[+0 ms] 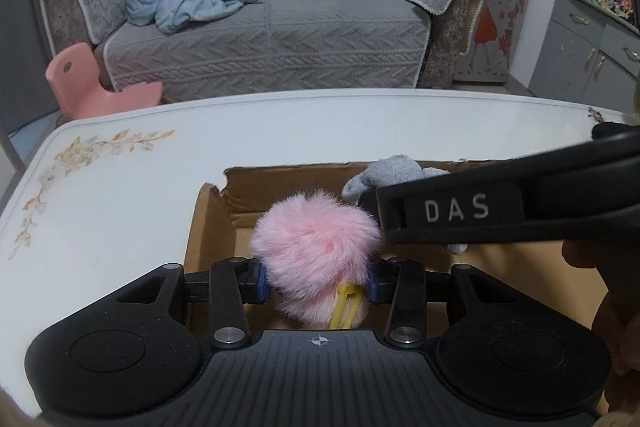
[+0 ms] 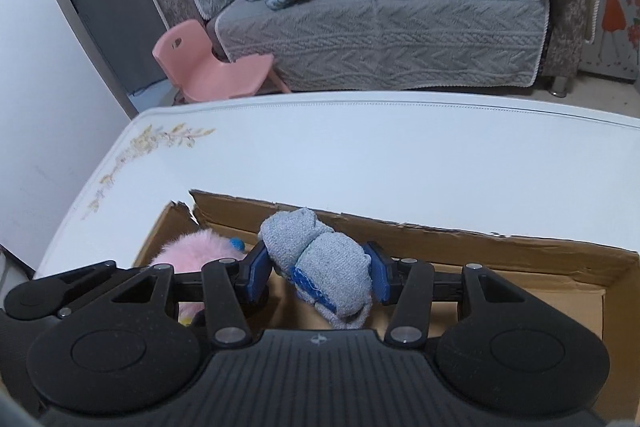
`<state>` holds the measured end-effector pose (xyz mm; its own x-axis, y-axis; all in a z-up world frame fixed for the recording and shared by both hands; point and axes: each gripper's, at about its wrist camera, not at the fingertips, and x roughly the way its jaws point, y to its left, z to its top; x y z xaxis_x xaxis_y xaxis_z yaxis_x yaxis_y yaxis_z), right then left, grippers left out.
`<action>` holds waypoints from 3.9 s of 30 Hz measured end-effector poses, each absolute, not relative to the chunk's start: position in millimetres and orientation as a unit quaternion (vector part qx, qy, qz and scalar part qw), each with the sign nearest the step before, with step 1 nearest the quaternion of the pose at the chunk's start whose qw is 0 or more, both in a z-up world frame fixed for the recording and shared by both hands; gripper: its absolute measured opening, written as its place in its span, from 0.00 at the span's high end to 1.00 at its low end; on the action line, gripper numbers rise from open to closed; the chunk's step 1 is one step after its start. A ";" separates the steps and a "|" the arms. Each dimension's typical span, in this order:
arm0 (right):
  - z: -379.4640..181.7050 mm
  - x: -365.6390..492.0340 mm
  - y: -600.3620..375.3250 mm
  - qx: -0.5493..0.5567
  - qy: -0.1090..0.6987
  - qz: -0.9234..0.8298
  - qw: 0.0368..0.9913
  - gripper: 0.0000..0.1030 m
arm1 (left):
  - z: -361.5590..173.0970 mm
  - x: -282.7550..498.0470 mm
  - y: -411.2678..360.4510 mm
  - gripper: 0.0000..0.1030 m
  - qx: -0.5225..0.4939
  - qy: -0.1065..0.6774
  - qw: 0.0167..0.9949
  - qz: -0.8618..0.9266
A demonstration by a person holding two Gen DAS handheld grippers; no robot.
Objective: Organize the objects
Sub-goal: 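Carry pom-pom toy and grey sock roll into the box and release both, then grasp bubble-wrapped bundle with left tool while right grasps blue knit sock roll, then carry bubble-wrapped bundle and blue sock roll into the box and release both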
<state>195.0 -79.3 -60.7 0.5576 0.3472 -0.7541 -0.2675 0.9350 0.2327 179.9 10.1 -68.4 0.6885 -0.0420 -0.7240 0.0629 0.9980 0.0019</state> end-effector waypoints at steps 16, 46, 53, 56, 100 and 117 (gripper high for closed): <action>-36.6 187.5 -82.0 0.039 0.420 0.184 0.888 0.45 | -51.2 169.1 3.6 0.16 0.030 0.375 0.926 -0.025; 28.7 3.2 -143.0 -0.002 0.296 0.222 0.929 0.35 | 30.4 -34.9 15.4 0.01 0.008 0.297 0.954 -0.046; 1.4 -44.6 -159.7 -0.003 0.292 0.254 0.922 0.29 | 8.4 -77.1 13.3 0.01 0.018 0.303 0.952 -0.036; -19.9 -71.1 -163.4 -0.017 0.295 0.275 0.915 0.29 | -10.2 -100.1 18.8 0.01 0.008 0.313 0.949 -0.029; -93.5 -110.7 -174.1 -0.089 0.324 0.288 0.897 0.39 | -89.5 -148.4 15.0 0.32 0.008 0.334 0.942 -0.015; 9.8 -75.3 -213.2 -0.027 0.272 0.294 0.916 0.39 | 12.0 -104.8 32.7 0.32 0.036 0.290 0.956 -0.026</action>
<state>-75.3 -213.2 9.8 0.6798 0.5236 -0.5135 -0.5525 0.8261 0.1108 -104.8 32.7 12.0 0.8302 -0.0284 -0.5568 0.0707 0.9960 0.0547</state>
